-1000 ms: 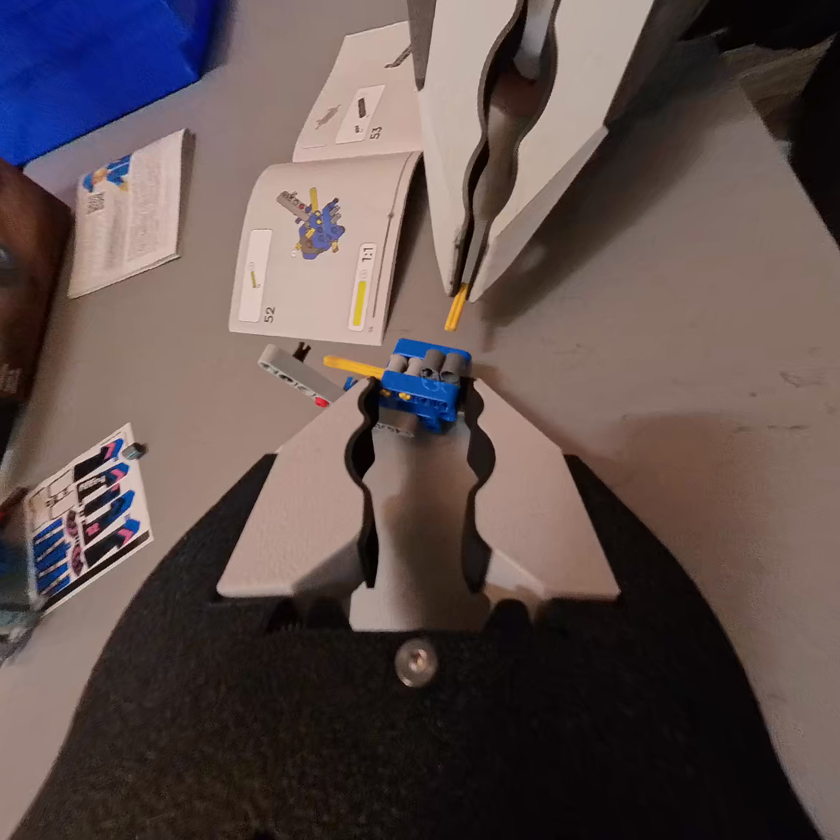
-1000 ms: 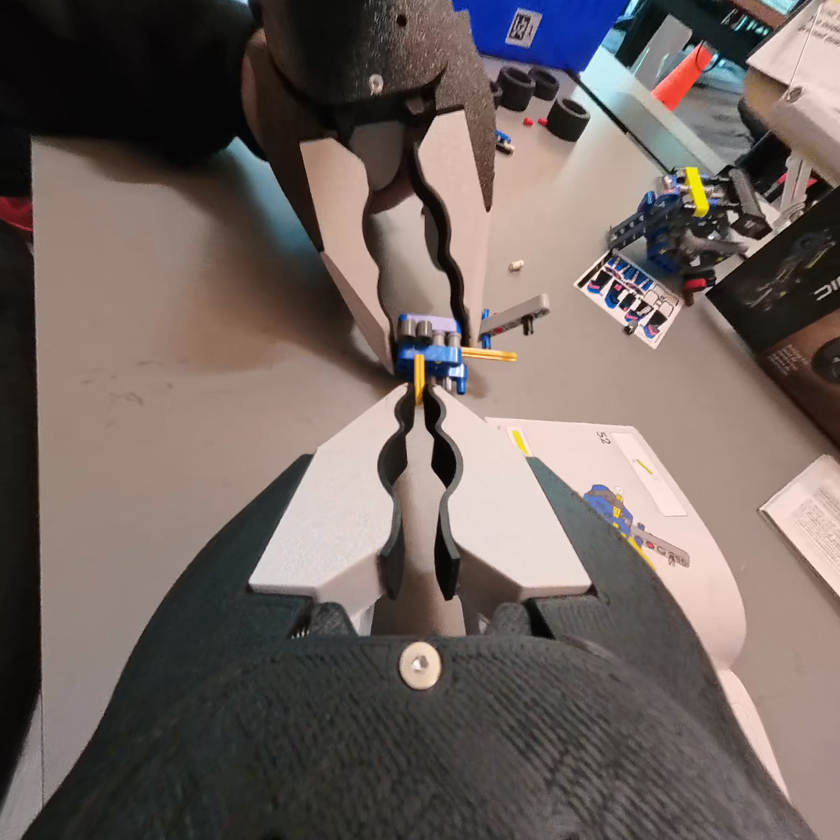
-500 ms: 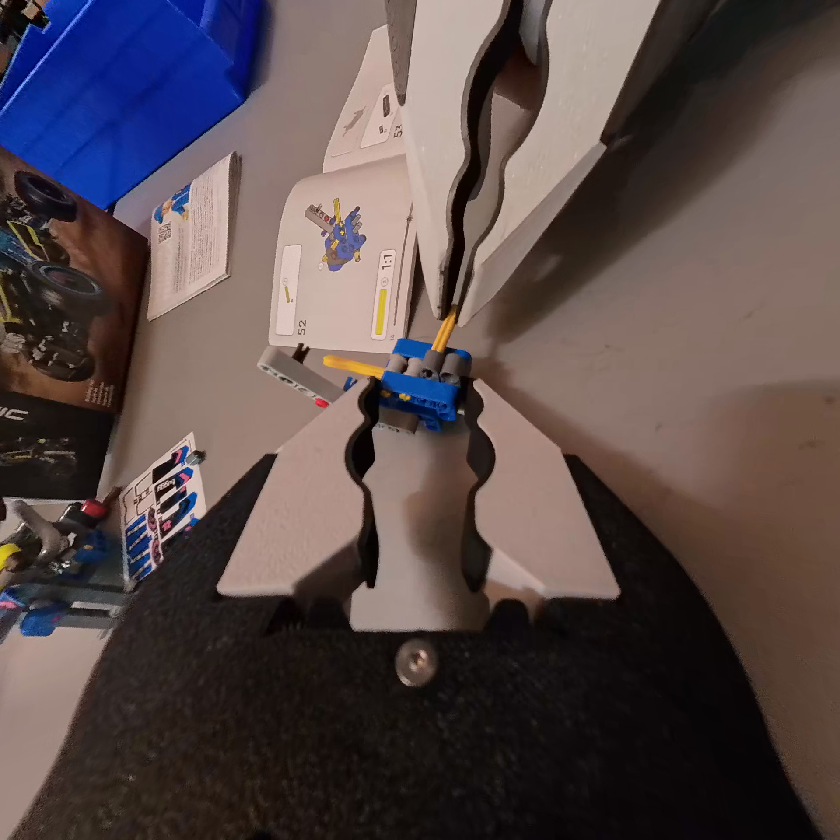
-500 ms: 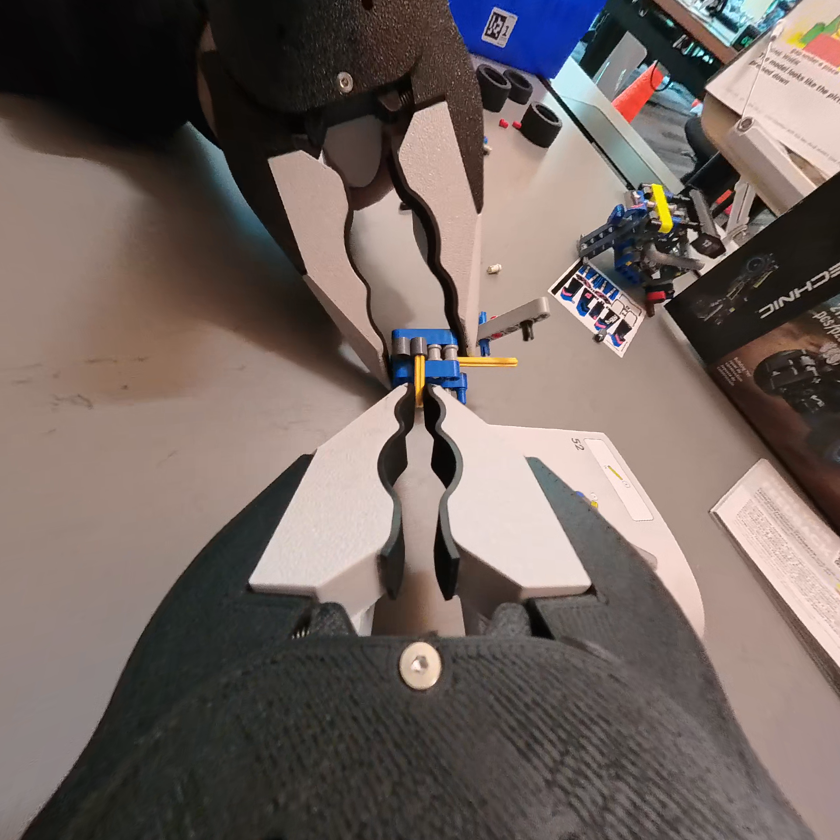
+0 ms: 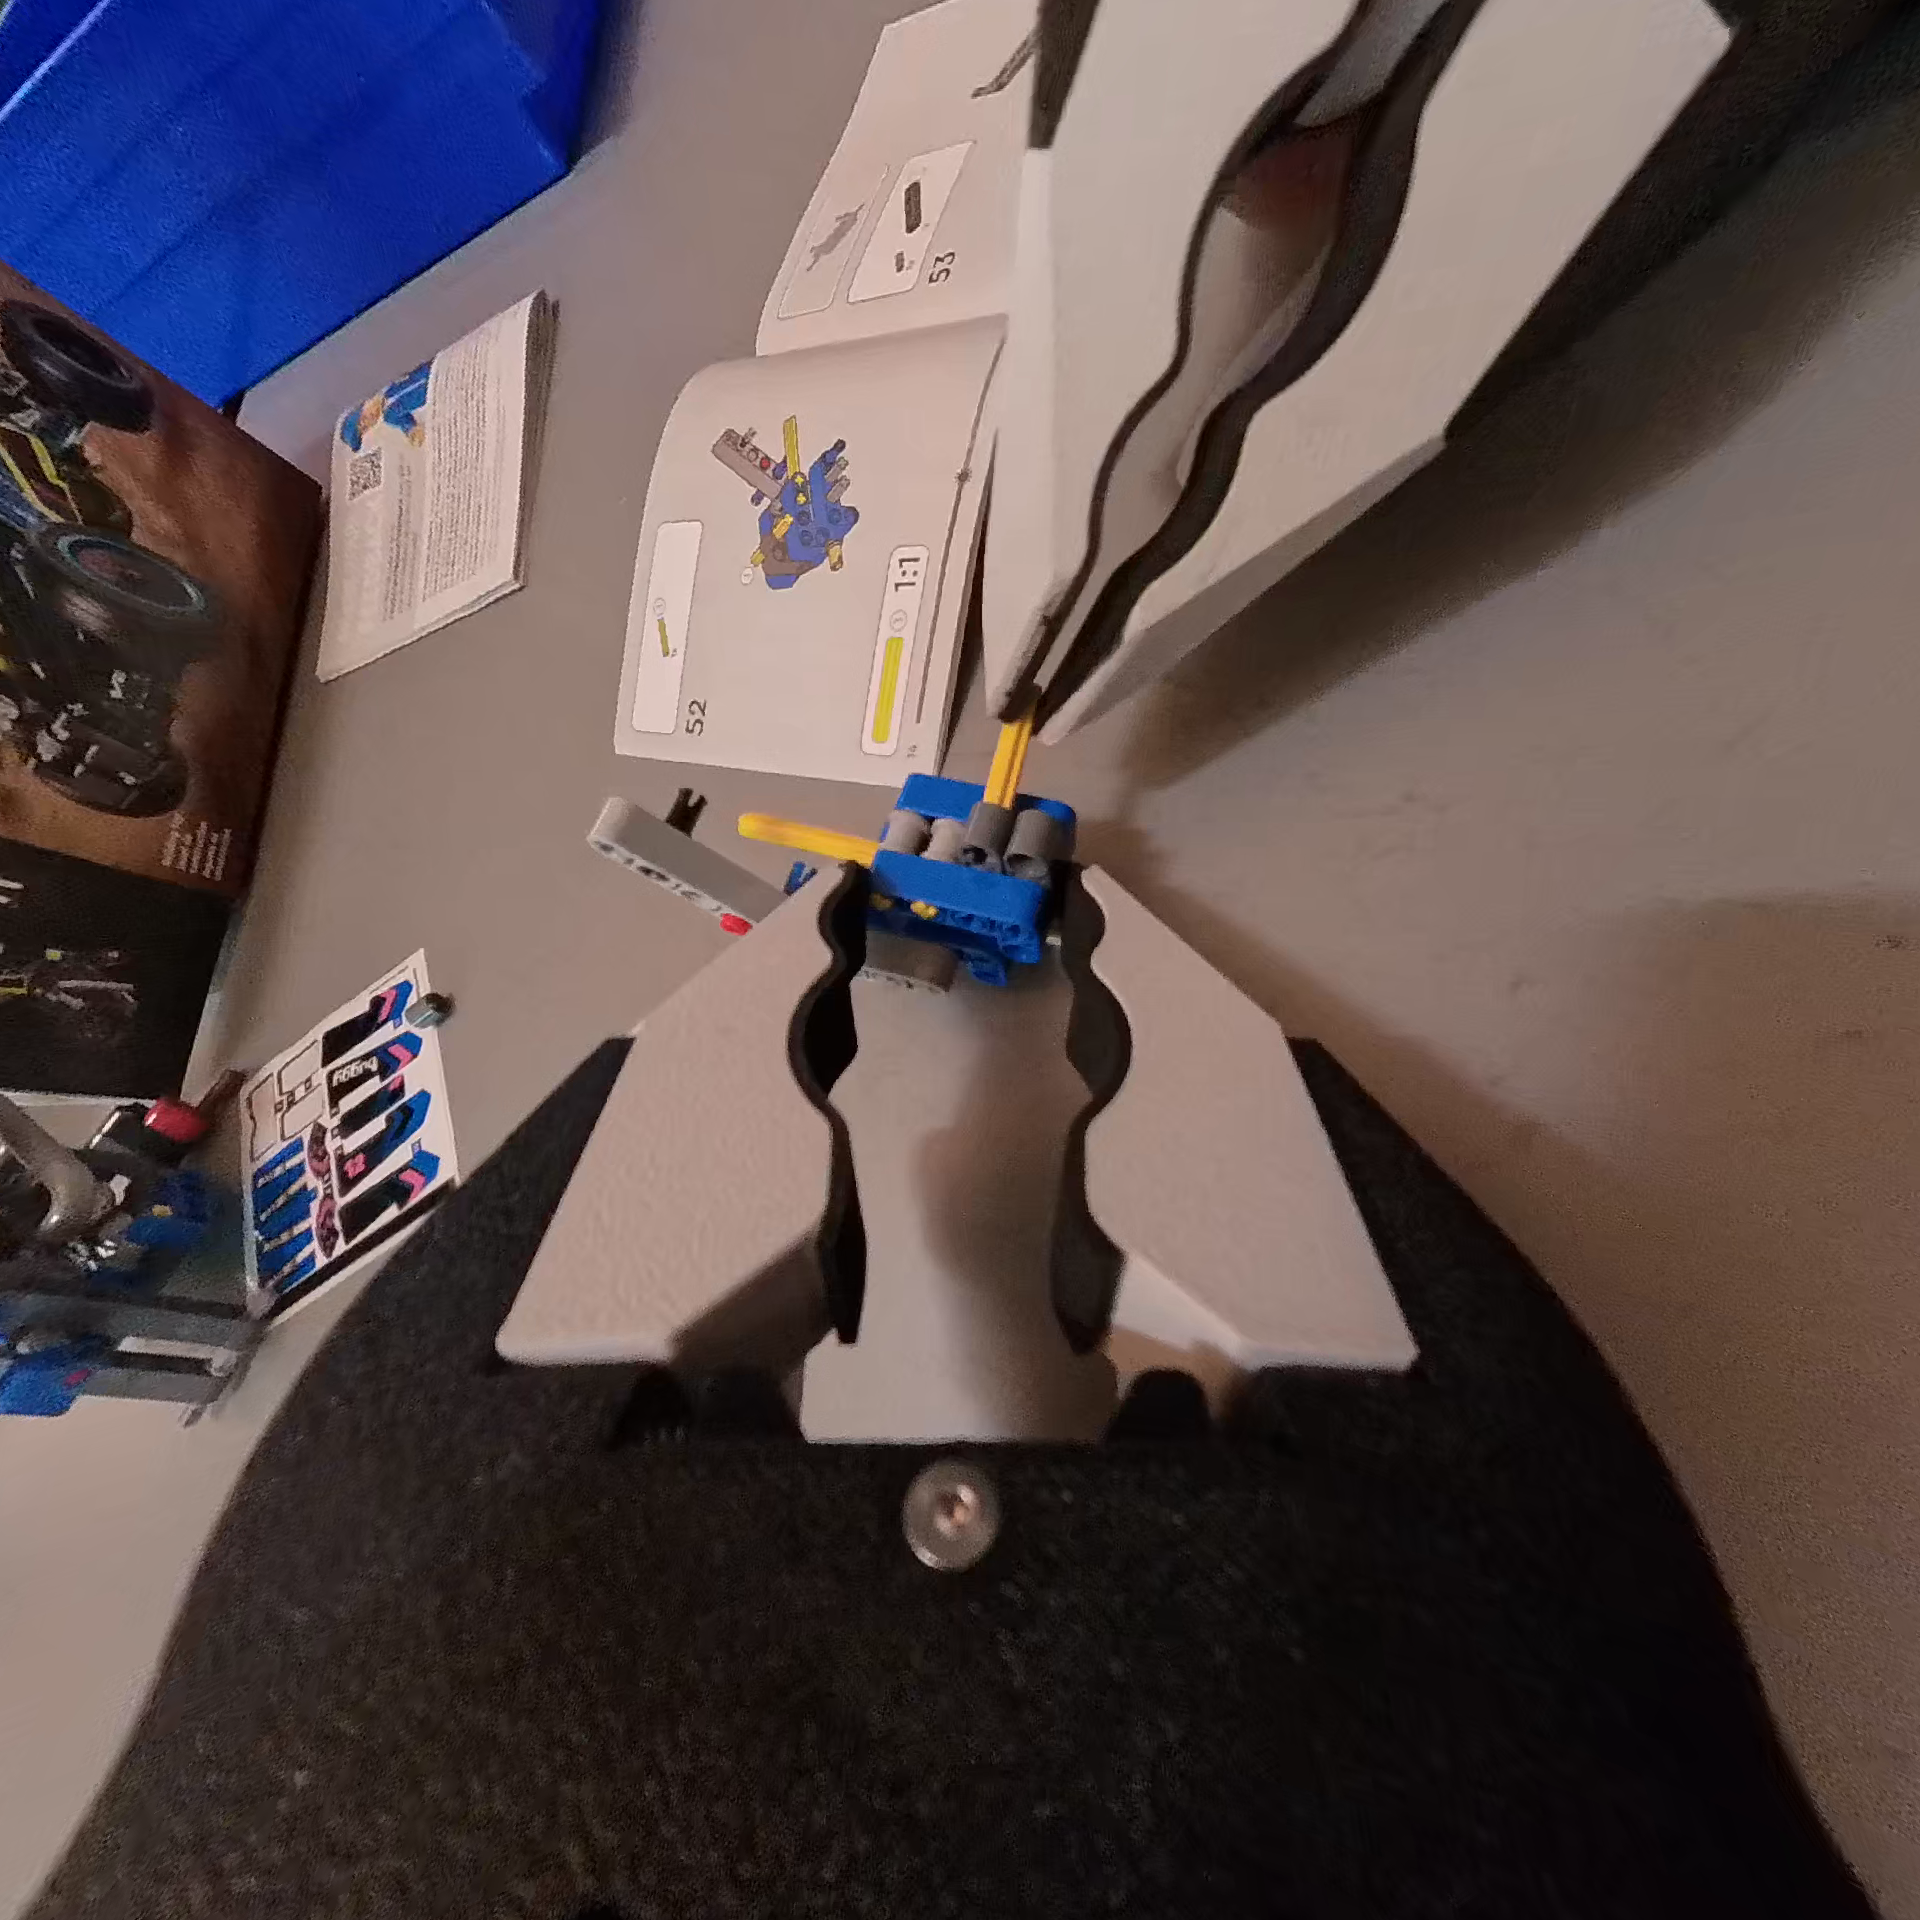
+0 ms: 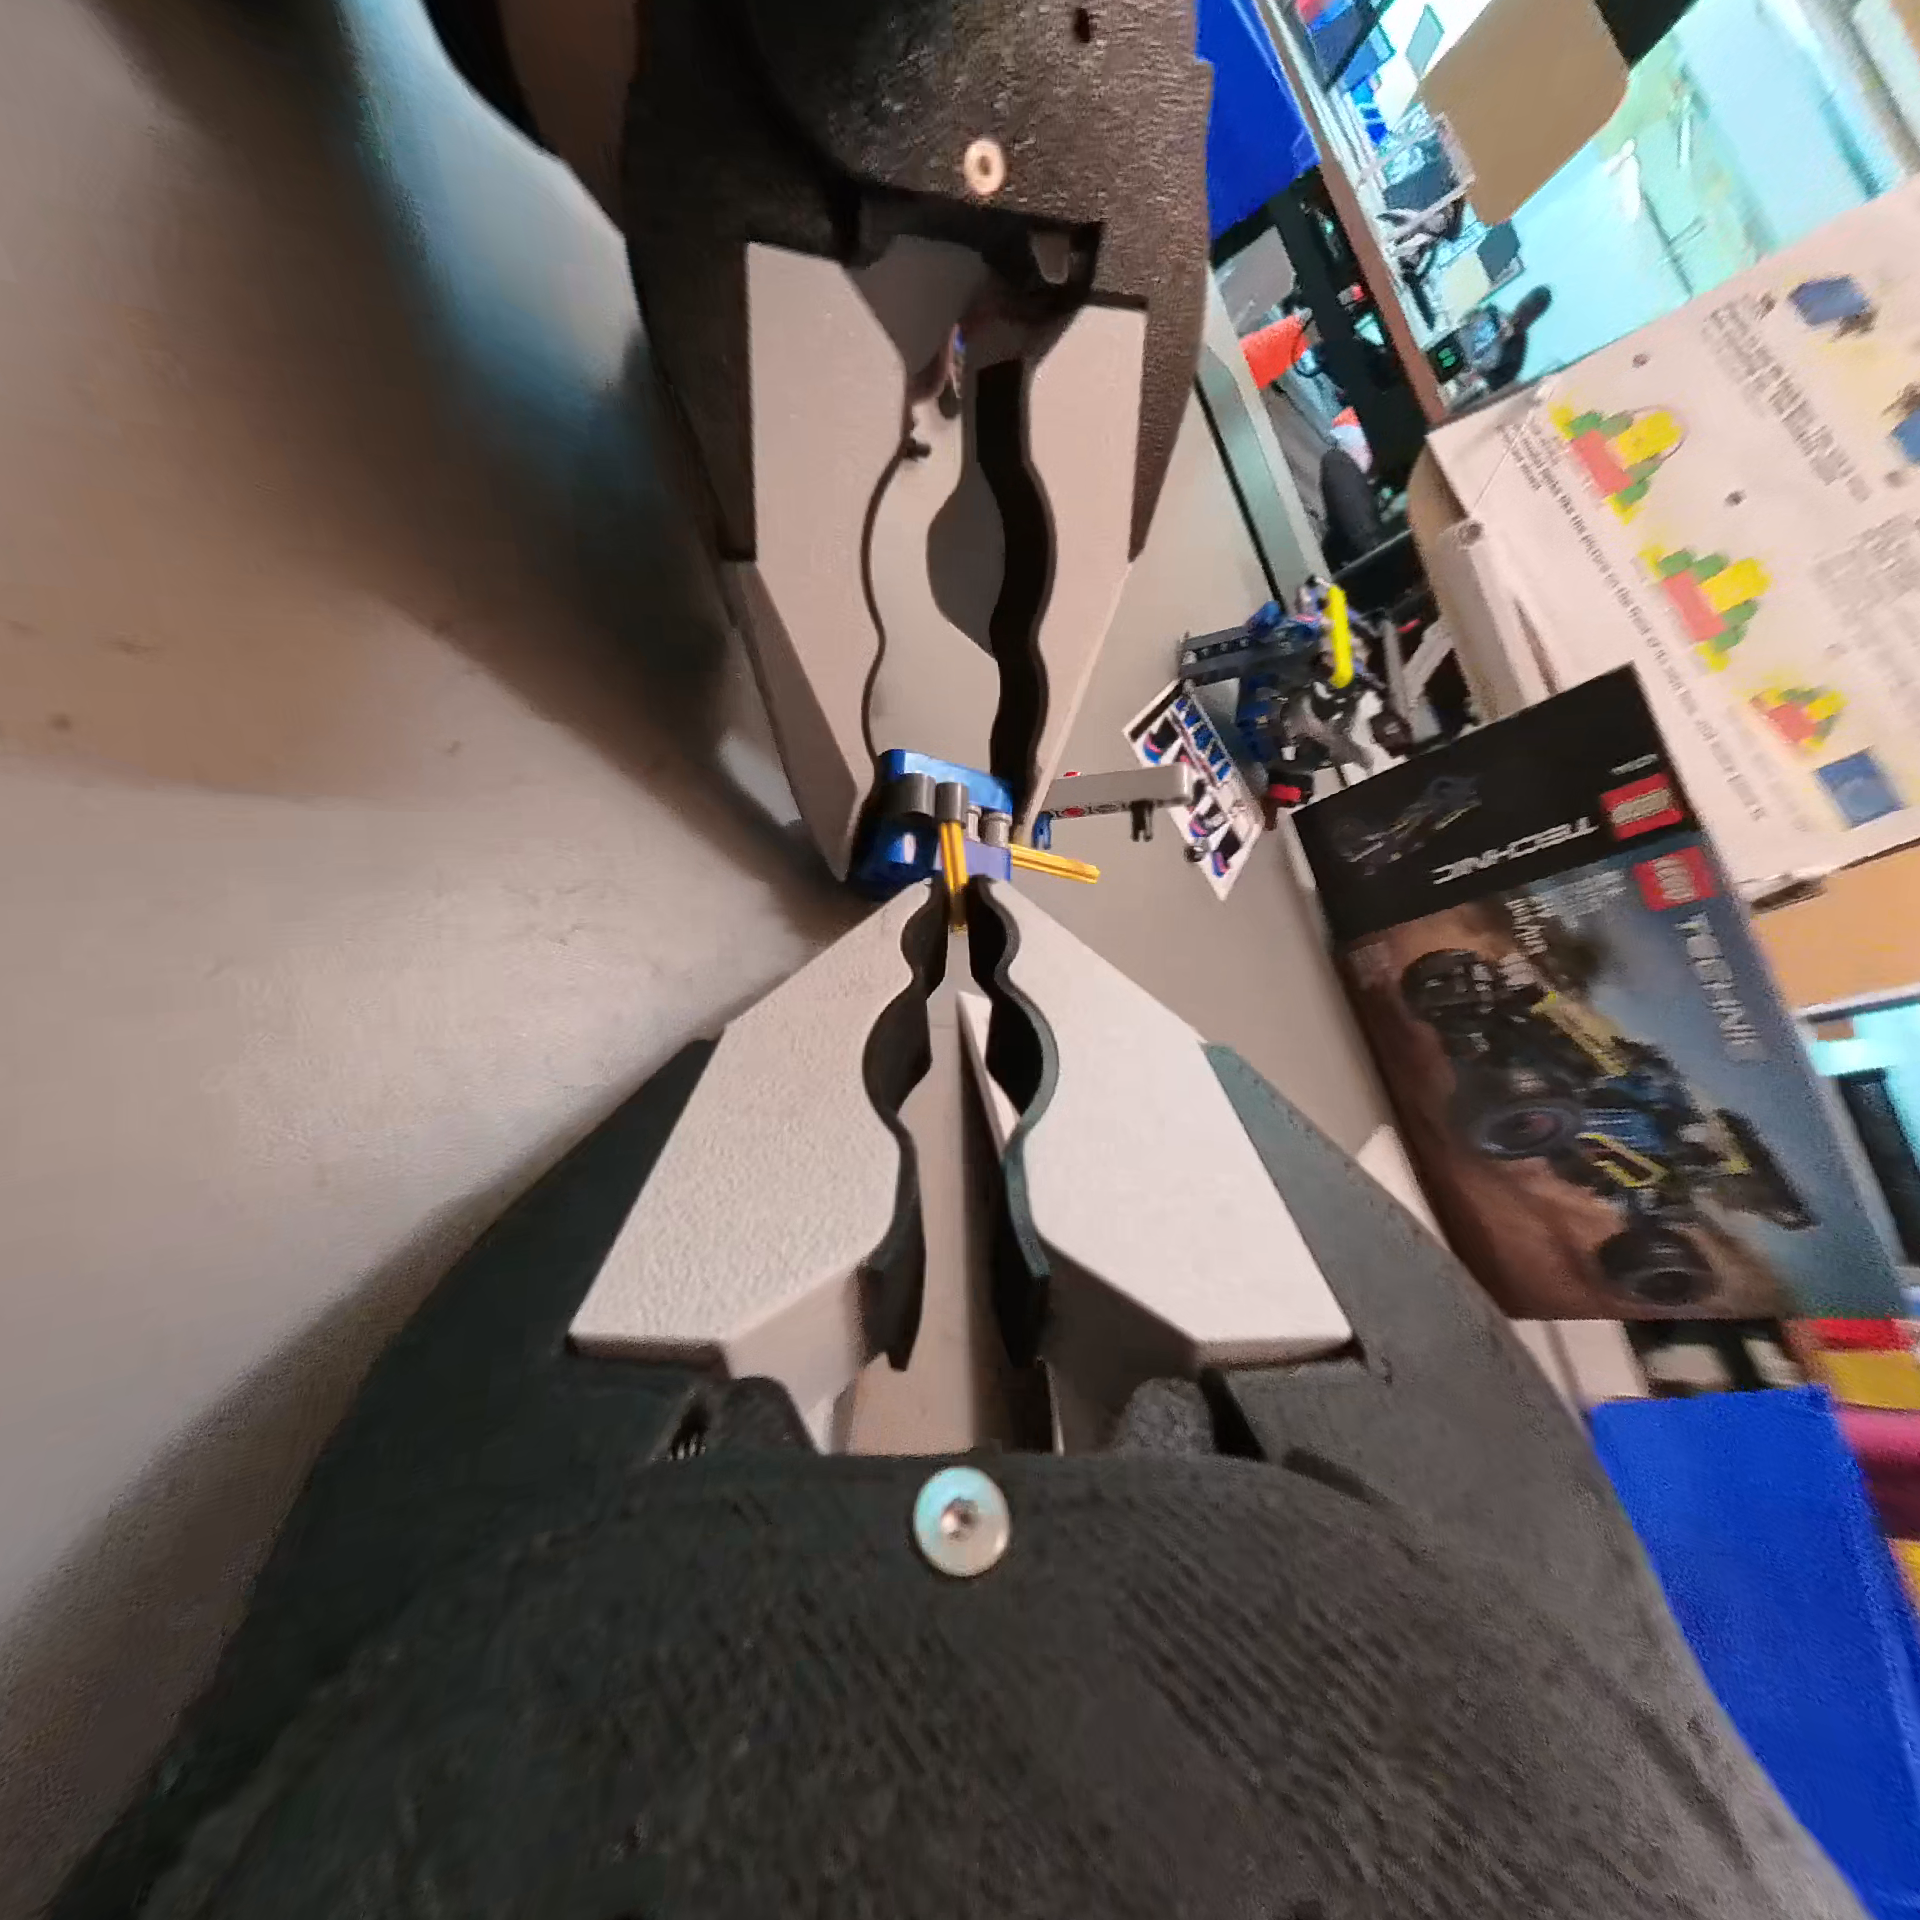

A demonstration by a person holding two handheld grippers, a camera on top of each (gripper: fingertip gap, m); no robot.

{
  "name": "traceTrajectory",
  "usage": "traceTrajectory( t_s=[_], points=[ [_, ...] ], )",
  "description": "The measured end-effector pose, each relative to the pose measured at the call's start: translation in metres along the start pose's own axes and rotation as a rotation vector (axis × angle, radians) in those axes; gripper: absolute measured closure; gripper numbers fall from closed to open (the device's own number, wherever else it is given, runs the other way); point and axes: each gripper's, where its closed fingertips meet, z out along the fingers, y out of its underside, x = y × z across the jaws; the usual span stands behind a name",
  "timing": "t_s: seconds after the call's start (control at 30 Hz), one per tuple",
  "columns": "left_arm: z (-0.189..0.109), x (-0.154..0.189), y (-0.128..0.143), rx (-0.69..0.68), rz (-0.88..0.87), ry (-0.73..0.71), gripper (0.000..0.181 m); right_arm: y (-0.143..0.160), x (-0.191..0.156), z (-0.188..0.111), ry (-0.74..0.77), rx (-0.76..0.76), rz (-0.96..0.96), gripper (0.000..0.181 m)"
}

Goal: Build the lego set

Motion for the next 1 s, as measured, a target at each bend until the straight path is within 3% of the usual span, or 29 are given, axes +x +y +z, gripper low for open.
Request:
traceTrajectory(
  t_s=[0.3, 0.53, 0.8, 0.87, 1.0],
  points=[
    [-0.002, 0.004, 0.0, 0.02, -0.085, 0.07, 0.146, -0.004, -0.001, 0.001, 0.075, -0.031, -0.204, 0.178],
    [-0.003, 0.01, 0.001, 0.026, -0.187, 0.155, 0.146, -0.006, -0.003, 0.002, 0.037, -0.076, -0.192, 0.178],
    [-0.006, 0.014, 0.003, 0.024, -0.241, 0.22, 0.147, -0.01, -0.005, 0.004, 0.078, -0.129, -0.431, 0.179],
    [-0.007, 0.015, 0.003, 0.028, -0.233, 0.23, 0.147, -0.012, -0.007, 0.003, 0.041, -0.114, -0.404, 0.179],
    [-0.005, 0.013, 0.002, 0.033, -0.146, 0.178, 0.147, -0.012, -0.007, 0.001, -0.092, -0.07, -0.162, 0.178]
  ],
)
